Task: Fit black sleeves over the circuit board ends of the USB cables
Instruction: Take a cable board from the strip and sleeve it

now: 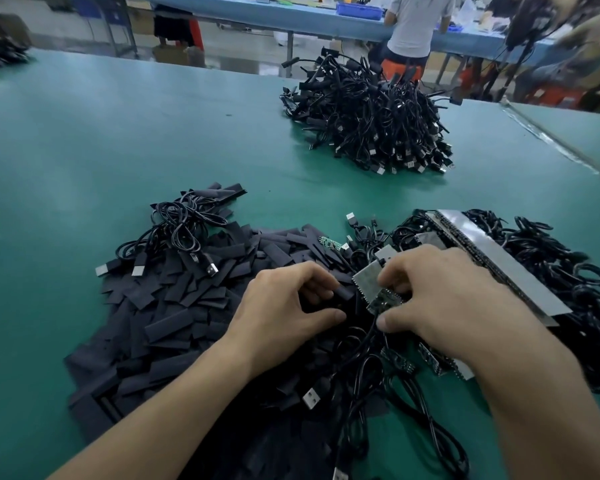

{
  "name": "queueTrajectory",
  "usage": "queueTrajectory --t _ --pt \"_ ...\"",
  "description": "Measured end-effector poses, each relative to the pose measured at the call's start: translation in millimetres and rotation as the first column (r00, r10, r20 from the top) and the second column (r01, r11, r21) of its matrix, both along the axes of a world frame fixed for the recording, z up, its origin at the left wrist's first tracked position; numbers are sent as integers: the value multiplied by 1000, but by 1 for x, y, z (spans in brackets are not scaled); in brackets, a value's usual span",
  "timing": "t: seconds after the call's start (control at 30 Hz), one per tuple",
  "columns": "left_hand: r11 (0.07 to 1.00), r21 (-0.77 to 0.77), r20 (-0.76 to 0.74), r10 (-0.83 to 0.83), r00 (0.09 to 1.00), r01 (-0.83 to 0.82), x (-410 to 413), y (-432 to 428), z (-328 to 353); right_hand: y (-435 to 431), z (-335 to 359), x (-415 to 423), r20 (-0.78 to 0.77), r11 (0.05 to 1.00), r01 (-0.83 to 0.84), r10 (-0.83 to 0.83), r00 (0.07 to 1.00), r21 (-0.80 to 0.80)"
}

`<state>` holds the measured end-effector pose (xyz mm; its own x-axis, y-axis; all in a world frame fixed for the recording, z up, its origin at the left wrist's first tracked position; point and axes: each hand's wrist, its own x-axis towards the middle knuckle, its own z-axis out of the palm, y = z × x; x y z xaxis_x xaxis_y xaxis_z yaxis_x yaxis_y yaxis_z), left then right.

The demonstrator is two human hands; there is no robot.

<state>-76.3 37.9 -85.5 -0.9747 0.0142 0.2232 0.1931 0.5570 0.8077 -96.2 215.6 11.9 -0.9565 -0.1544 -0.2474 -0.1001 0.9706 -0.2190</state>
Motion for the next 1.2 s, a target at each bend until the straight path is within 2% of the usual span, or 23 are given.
queueTrajectory --t 0.1,0.23,0.37,0.53,0.67,0.77,0.83,0.93,1.0,1.13,1.2 --pt "1000 0 -3 11 1000 -11 -1 0 -1 -7 -9 2 -35 992 -58 62 997 110" --pt "999 31 -9 8 1000 -7 -2 0 -2 -7 -20 -3 -18 992 -102 103 995 74" --pt "998 61 -15 -10 1000 10 -2 0 -1 -4 -16 -6 -35 988 -120 117 993 -94" --pt "991 128 -54 -37 998 43 -1 -1 2 -11 -18 -9 -287 900 -277 182 940 -337" --pt "974 216 -24 -67 997 71 -1 -1 3 -18 -35 -15 -272 823 -242 112 956 -514" --pt "953 301 -1 -30 1000 29 -1 -2 5 -22 -46 -19 -269 717 -165 -33 963 -677" --pt "925 381 -5 -13 1000 14 -1 -2 6 -24 -49 -21 -240 636 -146 -63 969 -758" --pt "855 517 -29 -33 999 43 -1 -2 9 -27 -49 -22 -201 530 -161 -18 980 -832" --pt "837 543 -55 -48 997 70 -2 -3 8 -30 -50 -21 -152 463 -143 19 988 -875" --pt "810 582 -50 -51 997 70 -3 -8 8 -31 -50 -19 86 232 75 38 996 -970" --pt "785 613 -43 -78 996 88 -4 -9 9 -31 -50 -19 156 123 143 105 982 -982"
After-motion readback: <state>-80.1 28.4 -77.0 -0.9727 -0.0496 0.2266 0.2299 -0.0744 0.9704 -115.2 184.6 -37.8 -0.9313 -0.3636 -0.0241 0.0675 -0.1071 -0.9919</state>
